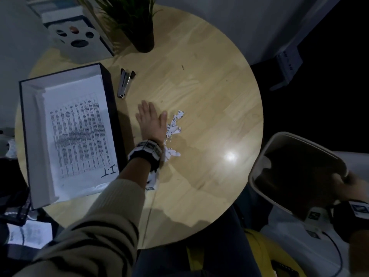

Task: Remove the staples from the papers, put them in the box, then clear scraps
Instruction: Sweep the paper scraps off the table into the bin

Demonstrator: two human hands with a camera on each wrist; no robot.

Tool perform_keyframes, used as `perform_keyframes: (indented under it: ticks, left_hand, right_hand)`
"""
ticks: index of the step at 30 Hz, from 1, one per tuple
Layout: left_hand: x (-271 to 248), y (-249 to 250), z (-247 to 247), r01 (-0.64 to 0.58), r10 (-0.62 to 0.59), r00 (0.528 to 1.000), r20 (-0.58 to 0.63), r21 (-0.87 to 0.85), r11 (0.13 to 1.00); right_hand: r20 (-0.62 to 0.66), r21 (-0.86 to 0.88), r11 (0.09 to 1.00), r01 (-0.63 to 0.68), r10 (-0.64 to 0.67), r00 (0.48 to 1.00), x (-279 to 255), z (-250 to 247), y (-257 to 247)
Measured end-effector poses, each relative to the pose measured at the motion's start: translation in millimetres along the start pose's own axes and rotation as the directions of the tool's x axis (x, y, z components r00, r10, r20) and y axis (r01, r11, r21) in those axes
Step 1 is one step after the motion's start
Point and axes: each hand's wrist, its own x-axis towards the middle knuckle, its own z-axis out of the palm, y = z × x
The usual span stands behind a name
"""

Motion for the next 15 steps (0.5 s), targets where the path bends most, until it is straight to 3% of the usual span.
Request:
perform_keyframes:
  ticks: [3, 5, 6, 8, 10, 12, 15]
  left_hand:
    - [-26, 29, 25, -0.093, 0.092, 0.993, 0.073, 0.012, 0.996]
    - [-48, 33, 33, -0.22, 0.232, 0.965, 0.121, -0.107, 0.97]
    - [-56, 30, 30, -0.233, 0.255, 0.963, 0.089, -0.205, 0.951]
    - [-64, 13, 17, -0.158, 0.145, 0.987, -0.067, -0.318, 0.935]
    - [-76, -16, 3, -0.044, -0.021, 0.974, -0.228, -0.275, 0.961]
    - [-93, -44, -1, -0.002, -0.055, 0.971, -0.234, -0.24, 0.971]
    - [-112, -61, 13, -0.018, -0.007, 0.991, -0.135, -0.185, 0.983]
  right_hand:
    - [-0.008, 0.02, 1.0, -0.004, 0.004, 1.0, 3, 2, 14]
    - [-0.02, 0.03, 0.999, 0.011, -0.01, 1.0, -5, -1, 10]
    - [-0.025, 0.036, 0.999, 0.02, -0.019, 1.0, -9, -2, 9]
    - [-0.045, -0.01, 0.999, 0.04, -0.041, 0.998, -8, 0, 20]
    - [-0.022, -0.055, 0.997, 0.045, -0.047, 0.999, 3, 7, 41]
    - [0.014, -0.092, 0.995, 0.048, -0.047, 0.999, 10, 16, 53]
    - [0.023, -0.132, 0.988, 0.076, -0.074, 0.997, -13, 21, 27]
